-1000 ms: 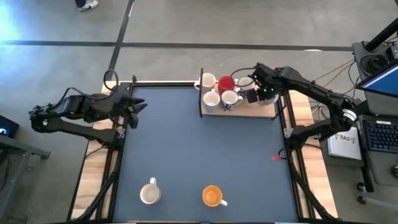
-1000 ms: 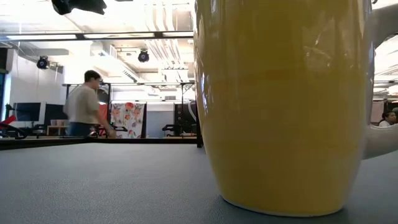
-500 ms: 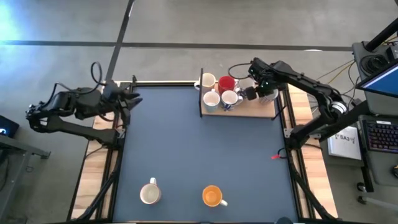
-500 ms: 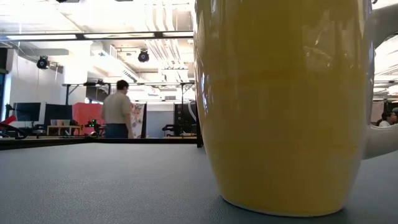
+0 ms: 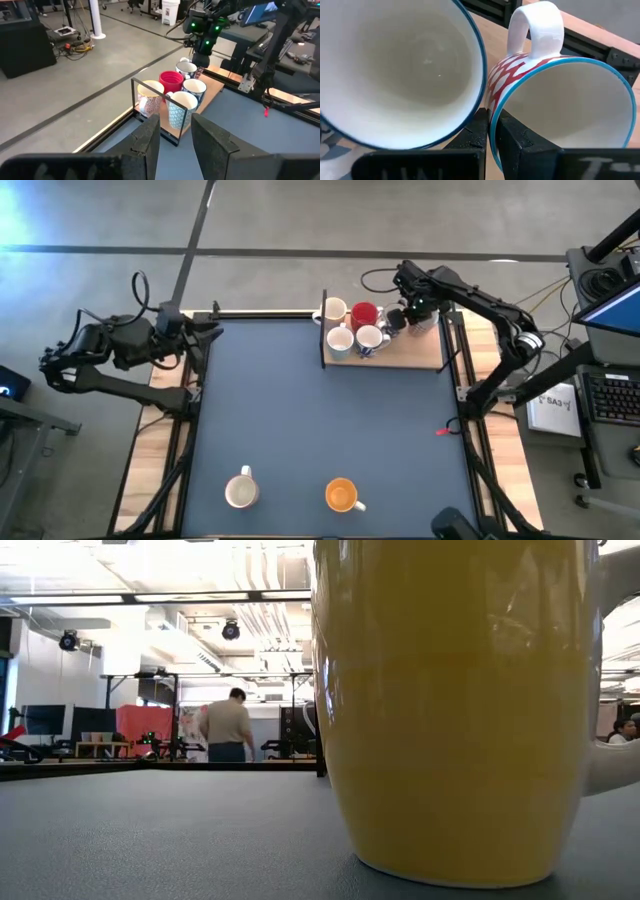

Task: Place coffee mugs
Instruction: Put the dark red mug on the shelf

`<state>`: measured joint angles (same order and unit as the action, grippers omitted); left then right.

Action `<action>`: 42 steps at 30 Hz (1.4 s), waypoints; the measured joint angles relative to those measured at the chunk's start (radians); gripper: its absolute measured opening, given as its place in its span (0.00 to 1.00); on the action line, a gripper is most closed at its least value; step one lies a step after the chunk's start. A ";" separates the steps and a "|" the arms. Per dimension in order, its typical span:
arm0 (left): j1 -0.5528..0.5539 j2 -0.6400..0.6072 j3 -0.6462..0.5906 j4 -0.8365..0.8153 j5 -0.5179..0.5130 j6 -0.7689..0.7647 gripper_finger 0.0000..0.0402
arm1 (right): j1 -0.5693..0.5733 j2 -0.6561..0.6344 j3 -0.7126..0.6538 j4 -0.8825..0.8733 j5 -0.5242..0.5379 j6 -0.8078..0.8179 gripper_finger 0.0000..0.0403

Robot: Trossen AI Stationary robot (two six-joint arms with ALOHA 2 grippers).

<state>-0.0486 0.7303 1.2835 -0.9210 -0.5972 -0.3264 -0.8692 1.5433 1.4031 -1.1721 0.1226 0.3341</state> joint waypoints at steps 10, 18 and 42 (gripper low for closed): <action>0.000 0.000 0.000 -0.002 0.000 -0.004 0.23 | -0.008 0.058 0.060 -0.045 -0.016 -0.047 0.03; 0.000 -0.004 -0.001 -0.016 -0.005 0.002 0.23 | -0.010 0.052 0.063 -0.108 -0.029 -0.046 0.03; 0.000 -0.006 -0.001 -0.034 -0.047 -0.022 0.23 | -0.015 0.050 0.063 -0.060 -0.015 -0.083 0.18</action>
<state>-0.0486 0.7246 1.2823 -0.9554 -0.6445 -0.3489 -0.8845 1.5932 1.4666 -1.2321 0.1074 0.2506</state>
